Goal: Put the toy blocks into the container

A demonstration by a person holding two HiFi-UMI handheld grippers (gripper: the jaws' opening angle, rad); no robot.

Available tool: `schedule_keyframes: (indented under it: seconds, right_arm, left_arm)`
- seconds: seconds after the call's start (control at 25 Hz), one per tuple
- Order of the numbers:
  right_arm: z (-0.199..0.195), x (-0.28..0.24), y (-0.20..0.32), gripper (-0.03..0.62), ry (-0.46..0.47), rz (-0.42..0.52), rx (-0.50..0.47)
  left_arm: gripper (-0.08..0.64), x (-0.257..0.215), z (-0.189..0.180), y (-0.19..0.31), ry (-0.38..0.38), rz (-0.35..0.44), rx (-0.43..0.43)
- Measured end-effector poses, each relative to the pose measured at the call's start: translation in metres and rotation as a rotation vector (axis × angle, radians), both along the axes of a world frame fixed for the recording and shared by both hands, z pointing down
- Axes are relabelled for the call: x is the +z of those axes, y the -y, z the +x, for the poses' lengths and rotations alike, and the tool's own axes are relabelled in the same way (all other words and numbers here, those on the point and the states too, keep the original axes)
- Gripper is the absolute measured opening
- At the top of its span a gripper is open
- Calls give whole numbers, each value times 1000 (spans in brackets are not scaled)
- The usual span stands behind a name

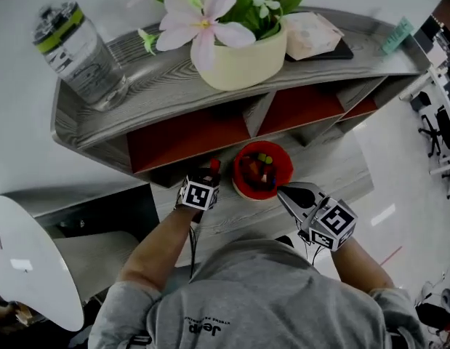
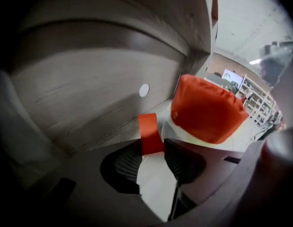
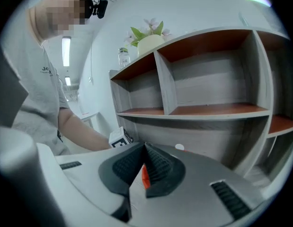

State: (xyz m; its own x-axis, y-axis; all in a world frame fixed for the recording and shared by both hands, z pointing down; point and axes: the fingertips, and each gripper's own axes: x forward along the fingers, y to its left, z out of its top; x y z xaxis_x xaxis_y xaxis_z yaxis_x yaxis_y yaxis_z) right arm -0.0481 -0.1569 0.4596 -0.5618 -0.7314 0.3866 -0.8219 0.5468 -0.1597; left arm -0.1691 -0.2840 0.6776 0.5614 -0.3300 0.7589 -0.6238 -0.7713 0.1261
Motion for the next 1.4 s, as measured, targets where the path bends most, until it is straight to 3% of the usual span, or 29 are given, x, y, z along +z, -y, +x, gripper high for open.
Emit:
schedule_keyframes:
  seconds: [0.24, 0.4, 0.56, 0.84, 1.12, 1.2, 1.4]
  right_arm:
    - [3, -3, 23, 21, 53, 40, -202]
    - [16, -11, 25, 21, 76, 65, -308]
    - [38, -16, 18, 21, 77, 78, -370]
    - [79, -14, 5, 21, 67, 92, -354]
    - [94, -12, -6, 21, 79, 89, -283]
    - [93, -13, -6, 21, 80, 92, -272]
    - [89, -18, -9, 21, 70, 101, -271]
  left_arm:
    - [164, -82, -8, -38, -38, 65, -119]
    - [164, -128, 15, -59, -87, 91, -185]
    - [164, -155, 58, -74, -102, 107, -190]
    - [164, -151, 121, -79, -59, 99, -137]
    - [169, -157, 134, -73, -38, 109, -85]
    - [316, -162, 139, -73, -69, 114, -66]
    - [330, -171, 136, -72, -113, 117, -69]
